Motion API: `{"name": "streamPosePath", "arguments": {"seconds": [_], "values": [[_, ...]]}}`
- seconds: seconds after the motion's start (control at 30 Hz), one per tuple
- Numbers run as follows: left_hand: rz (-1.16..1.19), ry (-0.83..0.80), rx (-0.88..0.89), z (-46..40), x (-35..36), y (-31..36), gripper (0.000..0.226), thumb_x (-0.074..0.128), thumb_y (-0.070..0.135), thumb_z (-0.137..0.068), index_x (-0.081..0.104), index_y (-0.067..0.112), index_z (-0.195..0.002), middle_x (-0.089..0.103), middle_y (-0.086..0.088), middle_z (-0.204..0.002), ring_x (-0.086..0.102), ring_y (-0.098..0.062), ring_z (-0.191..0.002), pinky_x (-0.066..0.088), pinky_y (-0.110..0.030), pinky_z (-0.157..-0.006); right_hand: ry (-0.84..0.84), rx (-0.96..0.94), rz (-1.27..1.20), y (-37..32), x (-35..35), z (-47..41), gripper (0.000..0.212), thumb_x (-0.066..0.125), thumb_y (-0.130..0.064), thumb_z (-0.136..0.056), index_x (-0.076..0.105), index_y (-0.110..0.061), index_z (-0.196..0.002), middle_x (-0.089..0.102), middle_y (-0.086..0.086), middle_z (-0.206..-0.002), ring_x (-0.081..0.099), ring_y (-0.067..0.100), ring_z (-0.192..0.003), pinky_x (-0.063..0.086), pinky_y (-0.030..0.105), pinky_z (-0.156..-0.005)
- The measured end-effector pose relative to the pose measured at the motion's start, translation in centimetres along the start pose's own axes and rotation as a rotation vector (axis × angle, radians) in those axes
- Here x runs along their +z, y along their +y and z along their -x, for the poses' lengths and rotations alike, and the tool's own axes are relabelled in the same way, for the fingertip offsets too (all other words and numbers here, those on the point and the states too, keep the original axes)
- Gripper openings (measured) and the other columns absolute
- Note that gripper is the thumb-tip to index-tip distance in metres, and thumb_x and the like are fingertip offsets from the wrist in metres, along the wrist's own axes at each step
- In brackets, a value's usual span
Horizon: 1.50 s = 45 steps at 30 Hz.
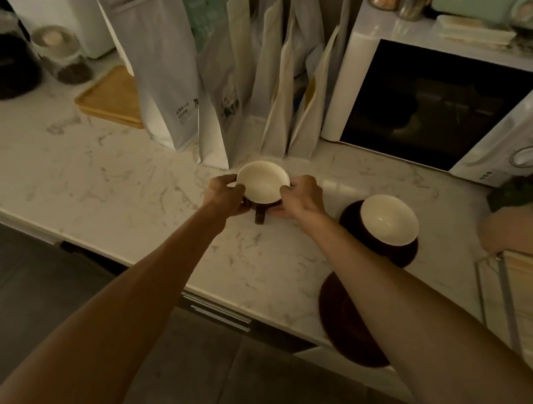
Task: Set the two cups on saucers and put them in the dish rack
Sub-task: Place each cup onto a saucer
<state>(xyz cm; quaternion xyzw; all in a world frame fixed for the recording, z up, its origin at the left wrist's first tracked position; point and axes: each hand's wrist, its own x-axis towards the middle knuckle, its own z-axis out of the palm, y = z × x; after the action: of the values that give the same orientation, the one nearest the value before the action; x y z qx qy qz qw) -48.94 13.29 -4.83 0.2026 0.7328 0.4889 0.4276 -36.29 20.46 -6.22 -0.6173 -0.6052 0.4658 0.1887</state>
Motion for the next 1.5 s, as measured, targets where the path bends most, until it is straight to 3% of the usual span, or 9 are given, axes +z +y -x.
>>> {"name": "streamPosePath", "arguments": {"seconds": [0.27, 0.47, 0.73, 0.9, 1.03, 1.17, 1.23, 1.4, 1.5], "values": [[0.043, -0.048, 0.027, 5.6, -0.8, 1.1, 0.044, 0.058, 0.011, -0.091, 0.052, 0.011, -0.134, 0.063, -0.017, -0.116, 0.071, -0.03, -0.095, 0.061, -0.029, -0.068, -0.045, -0.06, -0.049, -1.7, -4.6, 6.4, 0.025, 0.056, -0.007, -0.092, 0.062, -0.003, -0.116, 0.07, 0.015, -0.091, 0.075, 0.028, -0.07, 0.064, 0.042, -0.068], [0.064, -0.158, 0.06, 12.2, -0.4, 1.1, 0.04, 0.059, 0.011, -0.091, 0.051, 0.011, -0.13, 0.067, -0.014, -0.107, 0.071, -0.027, -0.094, 0.061, -0.023, -0.064, -0.035, -0.097, -0.033, -0.5, -8.9, 12.2, 0.024, 0.055, -0.007, -0.092, 0.064, -0.005, -0.114, 0.072, 0.014, -0.078, 0.076, 0.025, -0.065, 0.063, 0.041, -0.071], [-0.021, -0.255, 0.023, 18.7, 3.3, -1.2, 0.042, 0.062, 0.011, -0.089, 0.047, 0.014, -0.129, 0.058, -0.014, -0.118, 0.069, -0.027, -0.099, 0.061, -0.028, -0.068, 0.041, -0.03, -0.058, 4.4, -13.6, 18.6, 0.034, 0.055, -0.004, -0.093, 0.057, -0.002, -0.127, 0.063, 0.003, -0.071, 0.075, 0.025, -0.066, 0.063, 0.04, -0.071], [-0.104, -0.298, 0.021, 20.8, 6.1, -3.2, 0.044, 0.061, 0.011, -0.089, 0.045, 0.013, -0.129, 0.058, -0.006, -0.1, 0.068, -0.025, -0.092, 0.061, -0.034, -0.07, 0.091, 0.013, -0.063, 8.1, -15.3, 20.8, 0.029, 0.055, -0.005, -0.092, 0.062, -0.004, -0.12, 0.068, 0.004, -0.078, 0.075, 0.025, -0.063, 0.063, 0.041, -0.07], [-0.175, -0.327, 0.03, 21.8, 7.8, -4.7, 0.046, 0.063, 0.014, -0.087, 0.045, 0.014, -0.129, 0.061, -0.013, -0.118, 0.068, -0.025, -0.097, 0.06, -0.027, -0.062, 0.132, 0.047, -0.053, 10.6, -16.0, 21.6, 0.031, 0.055, -0.004, -0.091, 0.062, -0.006, -0.122, 0.068, 0.012, -0.096, 0.075, 0.028, -0.063, 0.063, 0.044, -0.069], [-0.197, -0.332, 0.059, 22.3, 8.7, -5.6, 0.047, 0.063, 0.011, -0.088, 0.044, 0.012, -0.131, 0.052, -0.003, -0.114, 0.057, -0.02, -0.101, 0.056, -0.022, -0.06, 0.148, 0.055, -0.031, 12.0, -16.0, 21.4, 0.032, 0.055, -0.005, -0.09, 0.064, -0.006, -0.121, 0.068, 0.007, -0.084, 0.075, 0.029, -0.063, 0.063, 0.047, -0.071], [-0.212, -0.329, 0.064, 22.3, 9.1, -6.0, 0.049, 0.063, 0.01, -0.088, 0.043, 0.011, -0.132, 0.052, -0.005, -0.121, 0.055, -0.02, -0.103, 0.055, -0.021, -0.059, 0.15, 0.057, -0.019, 12.4, -15.9, 21.3, 0.032, 0.054, -0.005, -0.09, 0.064, -0.007, -0.121, 0.068, 0.008, -0.084, 0.075, 0.028, -0.063, 0.063, 0.046, -0.071], [-0.246, -0.297, 0.036, 21.8, 9.3, -6.4, 0.049, 0.062, 0.01, -0.088, 0.041, 0.01, -0.133, 0.052, -0.012, -0.133, 0.056, -0.028, -0.118, 0.058, -0.032, -0.075, 0.132, 0.048, -0.015, 13.2, -15.4, 20.8, 0.033, 0.054, -0.005, -0.092, 0.063, -0.007, -0.123, 0.067, 0.009, -0.09, 0.075, 0.025, -0.063, 0.063, 0.044, -0.069], [-0.269, -0.293, 0.032, 21.6, 9.4, -6.7, 0.05, 0.063, 0.01, -0.088, 0.041, 0.01, -0.133, 0.052, -0.012, -0.133, 0.056, -0.028, -0.118, 0.057, -0.03, -0.073, 0.124, 0.045, -0.001, 13.6, -15.2, 20.5, 0.033, 0.056, -0.006, -0.091, 0.063, -0.008, -0.124, 0.067, 0.006, -0.09, 0.075, 0.024, -0.062, 0.064, 0.043, -0.067]]}}
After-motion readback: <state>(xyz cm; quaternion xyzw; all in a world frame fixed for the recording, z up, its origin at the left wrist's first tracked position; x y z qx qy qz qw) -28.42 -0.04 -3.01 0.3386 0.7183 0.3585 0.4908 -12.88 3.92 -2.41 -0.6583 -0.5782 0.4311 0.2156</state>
